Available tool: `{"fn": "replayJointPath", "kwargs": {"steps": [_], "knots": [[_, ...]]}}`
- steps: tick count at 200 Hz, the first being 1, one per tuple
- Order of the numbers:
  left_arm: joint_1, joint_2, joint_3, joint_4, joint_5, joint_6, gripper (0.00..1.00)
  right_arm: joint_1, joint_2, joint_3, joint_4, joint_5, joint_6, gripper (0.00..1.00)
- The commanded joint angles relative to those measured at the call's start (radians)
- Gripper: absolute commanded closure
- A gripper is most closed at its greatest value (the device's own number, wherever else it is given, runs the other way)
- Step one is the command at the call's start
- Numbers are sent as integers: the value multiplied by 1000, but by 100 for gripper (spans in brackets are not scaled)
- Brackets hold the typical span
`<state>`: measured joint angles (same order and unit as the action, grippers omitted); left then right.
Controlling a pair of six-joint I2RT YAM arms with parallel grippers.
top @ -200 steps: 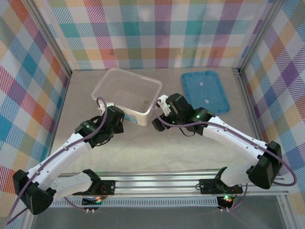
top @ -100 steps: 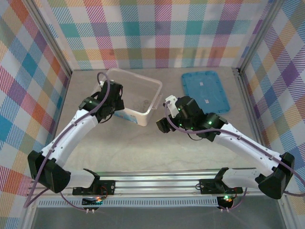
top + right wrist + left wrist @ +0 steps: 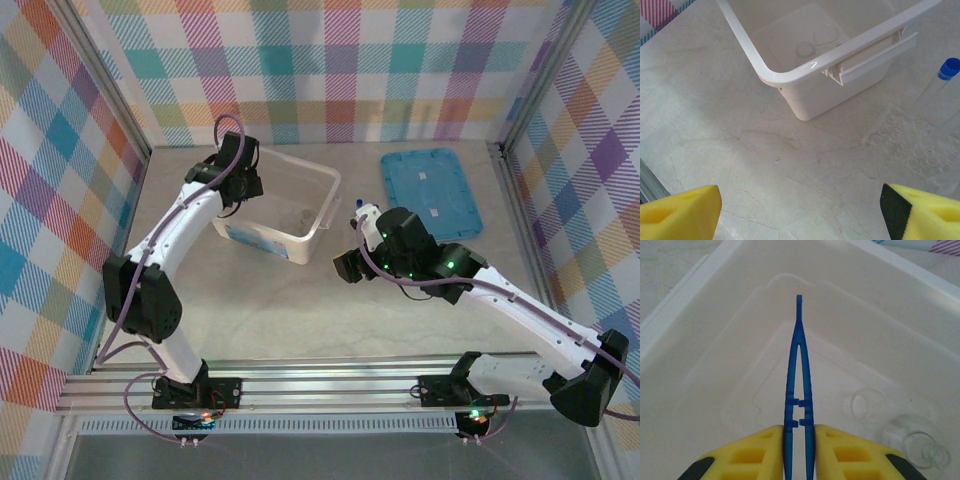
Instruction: Organize the chemistry lab equipment
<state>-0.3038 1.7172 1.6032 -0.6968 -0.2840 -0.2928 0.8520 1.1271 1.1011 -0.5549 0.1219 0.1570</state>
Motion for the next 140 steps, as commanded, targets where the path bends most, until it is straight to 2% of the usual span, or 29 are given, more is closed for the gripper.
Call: {"fn": "replayJointPath", "kwargs": {"steps": [1, 60, 140], "knots": [[32, 63, 57, 5, 46, 34, 79, 9, -16, -11, -8, -12, 27, 16], [77, 205, 99, 3, 107, 36, 80, 11, 1, -1, -16, -7, 42, 16], [96, 340, 156, 2, 144, 21, 80, 10, 4, 8, -35, 6, 54, 16]]}}
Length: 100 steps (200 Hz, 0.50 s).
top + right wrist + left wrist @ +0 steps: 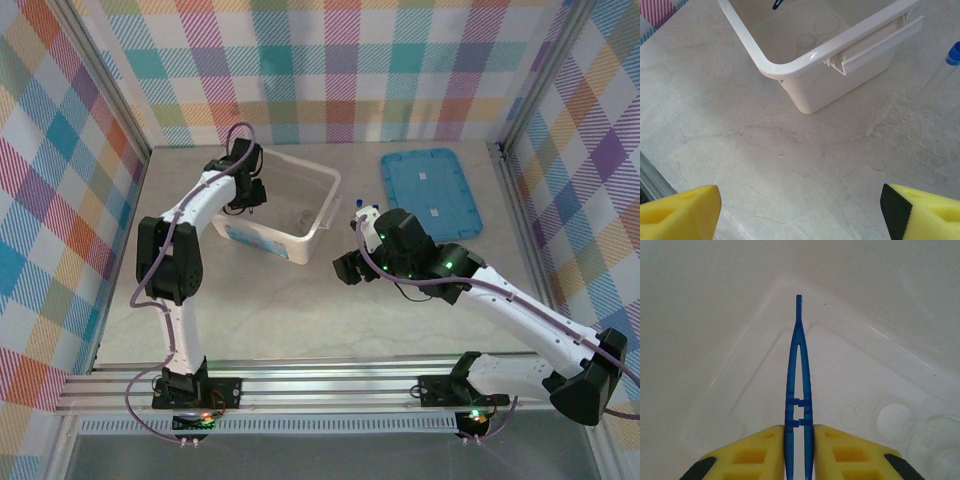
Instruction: Organize the chemistry lab equipment
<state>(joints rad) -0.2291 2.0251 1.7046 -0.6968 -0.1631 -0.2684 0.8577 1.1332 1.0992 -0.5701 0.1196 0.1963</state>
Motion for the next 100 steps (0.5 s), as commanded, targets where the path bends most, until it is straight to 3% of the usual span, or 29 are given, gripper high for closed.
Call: {"fn": "replayJointPath", "kwargs": {"steps": [1, 100], "knots": [[22, 35, 56, 0, 23, -3, 80, 4, -2, 10, -20, 9, 14, 16], [22, 96, 102, -77, 13, 3, 76, 7, -10, 11, -28, 23, 15, 16]]}}
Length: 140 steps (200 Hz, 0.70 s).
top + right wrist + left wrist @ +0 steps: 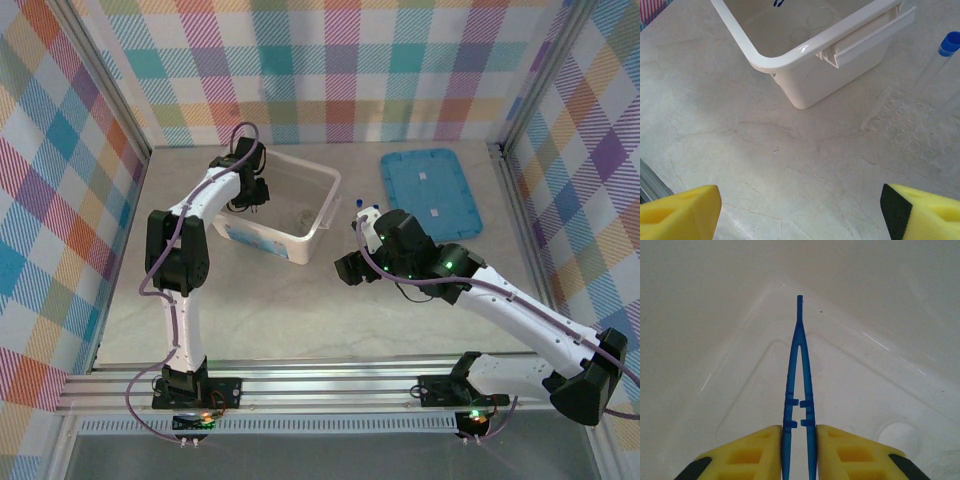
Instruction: Organize the chemistry lab equipment
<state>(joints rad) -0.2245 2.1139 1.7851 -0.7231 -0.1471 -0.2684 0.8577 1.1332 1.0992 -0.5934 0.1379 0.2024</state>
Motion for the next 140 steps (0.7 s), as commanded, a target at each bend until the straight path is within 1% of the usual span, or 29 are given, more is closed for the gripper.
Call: {"fn": "replayJointPath", "kwargs": {"steps": [1, 20, 57, 87, 122, 140], "knots": [[17, 8, 21, -52, -2, 3, 76, 7, -10, 11, -4, 5, 9, 16], [17, 17, 25, -64, 13, 5, 75, 6, -15, 13, -7, 10, 8, 16], [17, 33, 23, -72, 47, 5, 69, 7, -27, 14, -18, 22, 7, 16], [17, 29, 18, -76, 60, 5, 59, 9, -47, 10, -28, 32, 11, 16], [12, -18, -13, -70, 60, 2, 46, 7, -66, -2, -38, 46, 14, 16], [-3, -55, -48, -59, 56, -2, 44, 8, -58, -4, -36, 50, 15, 16]]}}
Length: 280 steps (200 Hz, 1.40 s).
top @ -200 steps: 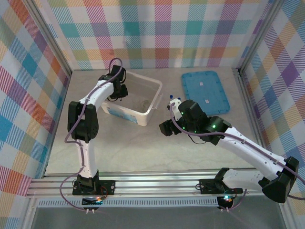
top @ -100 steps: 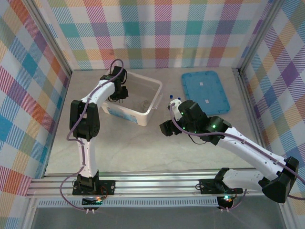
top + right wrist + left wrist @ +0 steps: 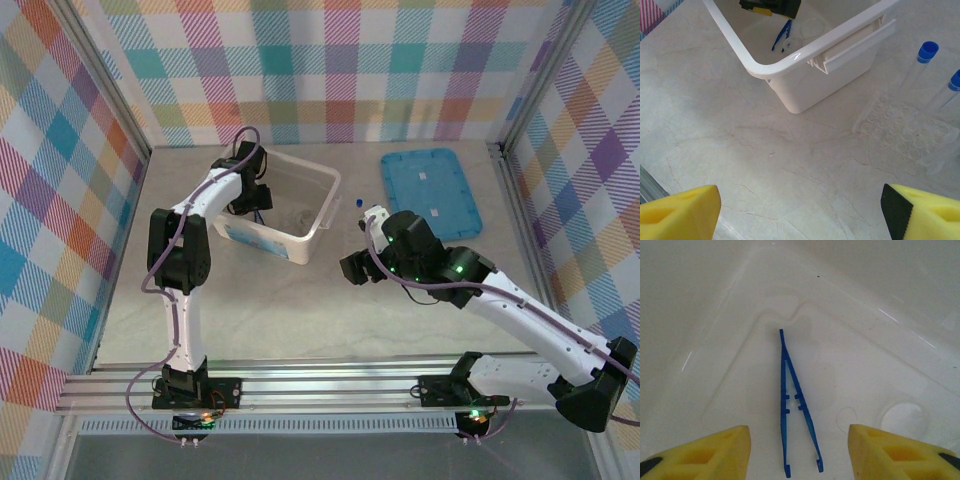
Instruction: Organize the chemistry lab equipment
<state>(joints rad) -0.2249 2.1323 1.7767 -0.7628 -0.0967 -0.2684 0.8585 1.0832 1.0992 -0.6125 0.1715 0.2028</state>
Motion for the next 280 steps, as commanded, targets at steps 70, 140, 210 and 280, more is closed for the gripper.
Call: {"fn": "replayJointPath", "kwargs": {"steps": [70, 140, 210, 280], "knots": [[-50, -225, -277, 75, 12, -34, 43, 6, 33, 23, -24, 97, 37, 14], [-66, -305, -390, 106, 31, -34, 42, -1, 67, 39, -32, 126, 91, 13], [-91, -423, -475, 80, 94, -17, 42, -10, 46, 28, -34, 134, 127, 13], [-166, -472, -554, 76, 136, -24, 41, -65, 52, 38, -33, 122, 163, 13]]}}
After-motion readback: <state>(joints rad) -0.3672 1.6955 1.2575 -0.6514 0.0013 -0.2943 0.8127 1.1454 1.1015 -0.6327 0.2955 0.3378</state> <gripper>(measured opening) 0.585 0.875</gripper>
